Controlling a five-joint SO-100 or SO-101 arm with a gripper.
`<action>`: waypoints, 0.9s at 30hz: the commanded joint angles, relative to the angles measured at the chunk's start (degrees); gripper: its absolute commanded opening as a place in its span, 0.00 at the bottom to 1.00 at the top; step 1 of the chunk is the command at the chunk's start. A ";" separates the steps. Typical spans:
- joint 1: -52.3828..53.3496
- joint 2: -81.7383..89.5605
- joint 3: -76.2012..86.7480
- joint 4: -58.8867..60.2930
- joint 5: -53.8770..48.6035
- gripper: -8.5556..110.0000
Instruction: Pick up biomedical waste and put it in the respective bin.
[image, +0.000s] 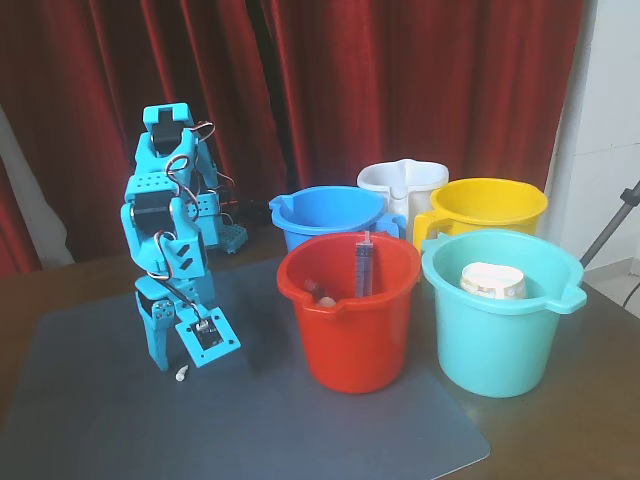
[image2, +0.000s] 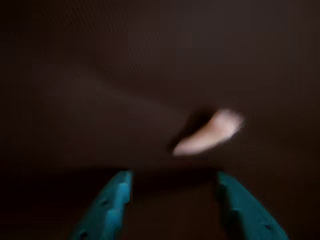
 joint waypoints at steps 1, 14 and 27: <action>0.18 5.19 0.00 -0.44 0.62 0.22; -0.53 3.60 -1.05 -4.39 3.43 0.22; -0.53 -5.98 -10.72 -4.39 4.48 0.22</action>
